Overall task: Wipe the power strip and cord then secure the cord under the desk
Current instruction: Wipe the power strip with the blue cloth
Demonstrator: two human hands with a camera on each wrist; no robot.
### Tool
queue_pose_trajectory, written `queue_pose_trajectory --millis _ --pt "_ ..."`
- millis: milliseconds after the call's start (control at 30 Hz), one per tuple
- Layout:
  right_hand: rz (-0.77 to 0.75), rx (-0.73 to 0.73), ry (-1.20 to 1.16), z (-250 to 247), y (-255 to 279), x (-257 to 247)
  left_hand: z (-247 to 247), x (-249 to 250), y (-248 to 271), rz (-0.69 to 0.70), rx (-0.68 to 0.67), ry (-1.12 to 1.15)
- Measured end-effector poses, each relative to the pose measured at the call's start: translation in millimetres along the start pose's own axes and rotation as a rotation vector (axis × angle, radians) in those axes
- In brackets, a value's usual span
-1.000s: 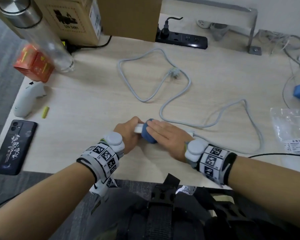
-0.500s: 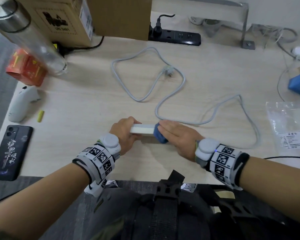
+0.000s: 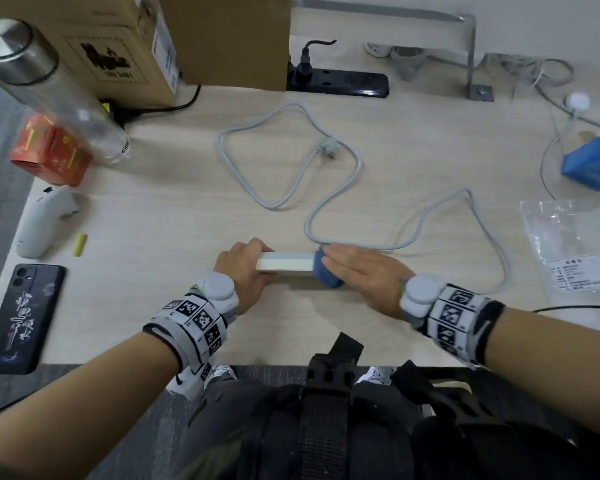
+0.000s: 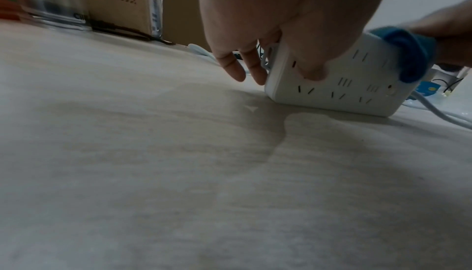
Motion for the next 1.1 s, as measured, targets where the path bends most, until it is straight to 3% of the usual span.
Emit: queue_pose_trajectory --millis 100,233,333,467,600,733,800,867,967,1100 --pt "0.101 0.048 -0.021 -5.9 22.8 19.5 -0.4 0.0 -0.4 -0.047 0.000 -0.011" --pt "0.185 0.135 -0.175 -17.9 -8.1 24.7 -6.3 0.1 -11.0 -0.099 -0.062 0.127" --pt "0.361 0.054 -0.177 -24.8 -25.6 43.5 -14.9 7.6 -21.8 -0.106 -0.074 0.273" --pt "0.549 -0.125 -0.151 -22.6 -32.2 55.0 -10.9 8.1 -29.0 -0.085 -0.107 0.258" --pt "0.530 -0.066 -0.188 -26.8 -44.0 48.6 -9.2 8.4 -30.0 -0.055 -0.170 0.027" --pt "0.549 -0.030 -0.171 -30.3 -39.7 48.3 -9.4 12.6 -23.3 0.170 -0.218 -0.495" --pt "0.575 -0.024 -0.166 -31.2 -36.0 46.8 -5.6 12.9 -20.9 0.217 -0.230 -0.548" --pt "0.570 -0.015 -0.166 -31.7 -33.6 44.4 -5.3 16.0 -22.2 0.238 -0.173 -0.471" --pt "0.553 0.033 -0.196 -32.9 -33.1 41.9 -18.8 17.0 -18.5 0.197 -0.092 -0.147" --pt "0.532 0.355 -0.243 -53.1 -27.8 40.1 -31.4 1.5 -12.2 0.150 -0.079 0.054"
Point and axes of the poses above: each hand's wrist, its own y-axis away from the middle knuckle, its own z-axis out of the palm, x = y × z, the point moved 5 cm from there along -y, towards the middle knuckle, and after that the axes turned 2 degrees about x, right-handed, at the moved point
